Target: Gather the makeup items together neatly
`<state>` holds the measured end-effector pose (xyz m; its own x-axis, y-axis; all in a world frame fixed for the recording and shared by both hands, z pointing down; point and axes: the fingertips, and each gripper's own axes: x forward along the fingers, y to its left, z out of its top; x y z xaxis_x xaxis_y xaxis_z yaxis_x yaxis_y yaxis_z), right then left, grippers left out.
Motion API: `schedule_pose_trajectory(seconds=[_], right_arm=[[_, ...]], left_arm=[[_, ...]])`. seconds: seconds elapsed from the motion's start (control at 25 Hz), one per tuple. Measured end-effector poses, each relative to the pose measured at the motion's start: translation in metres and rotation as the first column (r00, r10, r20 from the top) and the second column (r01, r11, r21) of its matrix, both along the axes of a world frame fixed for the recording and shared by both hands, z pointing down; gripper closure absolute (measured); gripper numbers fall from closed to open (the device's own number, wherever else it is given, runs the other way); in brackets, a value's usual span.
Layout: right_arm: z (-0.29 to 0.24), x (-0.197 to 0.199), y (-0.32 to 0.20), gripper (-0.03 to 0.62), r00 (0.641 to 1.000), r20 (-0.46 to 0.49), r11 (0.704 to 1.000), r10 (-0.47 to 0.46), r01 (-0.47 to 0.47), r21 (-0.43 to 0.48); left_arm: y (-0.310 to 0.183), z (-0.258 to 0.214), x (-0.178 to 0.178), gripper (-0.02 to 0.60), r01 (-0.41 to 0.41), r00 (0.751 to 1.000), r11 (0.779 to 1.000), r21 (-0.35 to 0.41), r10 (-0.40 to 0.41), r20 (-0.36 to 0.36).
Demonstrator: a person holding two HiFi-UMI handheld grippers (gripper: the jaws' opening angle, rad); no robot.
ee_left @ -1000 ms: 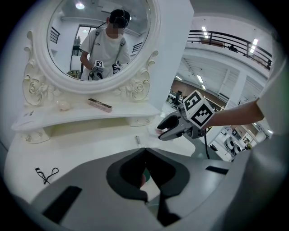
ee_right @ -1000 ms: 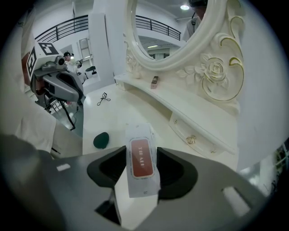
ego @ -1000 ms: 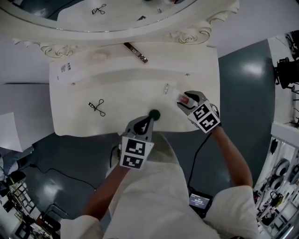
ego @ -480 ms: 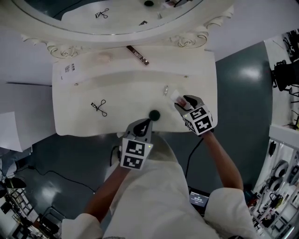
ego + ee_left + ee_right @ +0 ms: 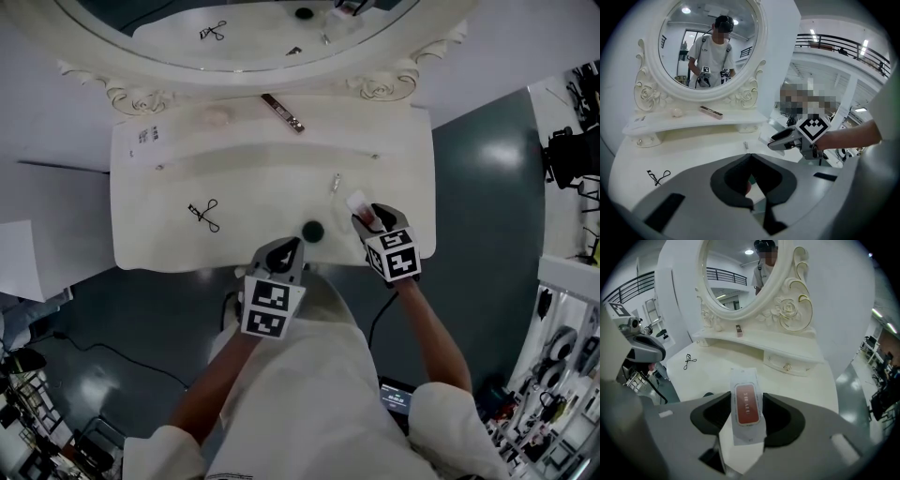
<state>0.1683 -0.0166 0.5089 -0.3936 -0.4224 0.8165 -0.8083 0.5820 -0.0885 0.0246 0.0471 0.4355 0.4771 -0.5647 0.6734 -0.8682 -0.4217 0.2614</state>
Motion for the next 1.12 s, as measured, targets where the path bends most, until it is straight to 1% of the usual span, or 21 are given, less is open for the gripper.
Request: schedule_pose_trajectory(seconds=[0.2, 0.4, 0.72, 0.8, 0.96, 1.12], right_arm=[[0.002, 0.006, 0.007, 0.388, 0.994, 0.021, 0.995, 0.104, -0.103, -0.014], [0.006, 0.009, 0.013, 0.388, 0.976, 0.057, 0.977, 0.209, -0.207, -0.046], [0.013, 0.014, 0.023, 0.39, 0.95, 0.057, 0.951, 0.307, -0.304, -0.054], [0.016, 0.016, 0.024, 0.39, 0.938, 0.058, 0.94, 0.34, -0.337, -0.059], [0.022, 0.017, 0.028, 0.39, 0.899, 0.08, 0.901, 0.431, -0.424, -0.094], [0.03, 0.014, 0.033, 0.39, 0.88, 0.076, 0.88, 0.47, -0.46, -0.116]], left_arm=[[0.006, 0.001, 0.001, 0.572, -0.001, 1.0, 1.0, -0.007, 0.001, 0.0], [0.009, 0.002, 0.001, 0.572, 0.003, 1.0, 1.0, -0.011, -0.003, -0.002], [0.012, 0.005, 0.007, 0.572, -0.017, 1.0, 1.0, -0.021, 0.017, -0.002], [0.013, 0.008, 0.008, 0.572, -0.021, 1.0, 0.999, -0.026, 0.021, -0.002], [0.013, 0.015, 0.007, 0.572, -0.004, 1.0, 1.0, -0.018, 0.004, 0.014], [0.013, 0.026, 0.005, 0.572, 0.005, 0.999, 1.0, -0.031, -0.004, 0.036]])
